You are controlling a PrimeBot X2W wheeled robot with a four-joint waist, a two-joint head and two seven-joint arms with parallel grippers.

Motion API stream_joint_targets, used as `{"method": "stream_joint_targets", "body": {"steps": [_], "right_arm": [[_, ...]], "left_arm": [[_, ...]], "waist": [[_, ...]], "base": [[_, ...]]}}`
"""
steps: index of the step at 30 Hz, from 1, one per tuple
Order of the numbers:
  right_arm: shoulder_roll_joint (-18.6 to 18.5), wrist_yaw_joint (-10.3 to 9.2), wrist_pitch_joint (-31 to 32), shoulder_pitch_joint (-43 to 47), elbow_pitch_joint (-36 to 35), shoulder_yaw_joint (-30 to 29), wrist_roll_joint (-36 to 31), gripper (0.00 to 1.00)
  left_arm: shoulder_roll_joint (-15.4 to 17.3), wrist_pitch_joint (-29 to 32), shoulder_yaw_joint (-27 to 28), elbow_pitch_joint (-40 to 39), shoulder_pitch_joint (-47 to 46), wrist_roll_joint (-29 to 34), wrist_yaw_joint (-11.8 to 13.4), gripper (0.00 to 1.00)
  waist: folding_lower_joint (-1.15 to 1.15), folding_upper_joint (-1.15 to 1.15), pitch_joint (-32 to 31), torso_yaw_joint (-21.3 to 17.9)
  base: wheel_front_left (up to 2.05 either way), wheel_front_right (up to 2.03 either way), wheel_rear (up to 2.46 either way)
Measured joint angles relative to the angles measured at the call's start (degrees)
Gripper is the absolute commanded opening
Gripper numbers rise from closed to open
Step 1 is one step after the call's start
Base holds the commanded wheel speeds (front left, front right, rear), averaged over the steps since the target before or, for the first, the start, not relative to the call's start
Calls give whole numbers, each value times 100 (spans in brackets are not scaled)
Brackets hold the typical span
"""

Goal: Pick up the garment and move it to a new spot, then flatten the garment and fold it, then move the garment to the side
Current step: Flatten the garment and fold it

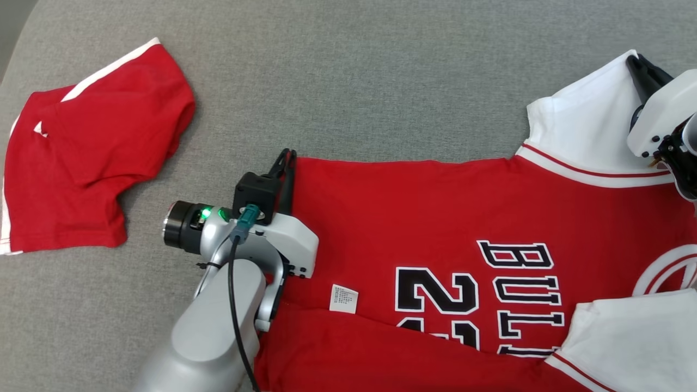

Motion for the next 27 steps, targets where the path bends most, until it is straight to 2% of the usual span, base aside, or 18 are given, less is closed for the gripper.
{"method": "stream_joint_targets", "body": {"steps": [9,15,27], "right_arm": [[-81,0,-1068,-135,120,289,26,0],[-32,0,-1279,-78,68,531,194,0],[-170,0,-1494,597,-531,1091,670,0]], "left_arm": [[197,-129,176,220,-274,-105,-4,0],[253,-202,205,403,-355,-155,-27,0],[456,-233,53,504,-176,-231,-313,0]], "waist": [[0,0,-159,-271],[0,0,-279,-441],[0,0,-728,-660]], "base": [[0,0,0],[0,0,0],[0,0,0]]}}
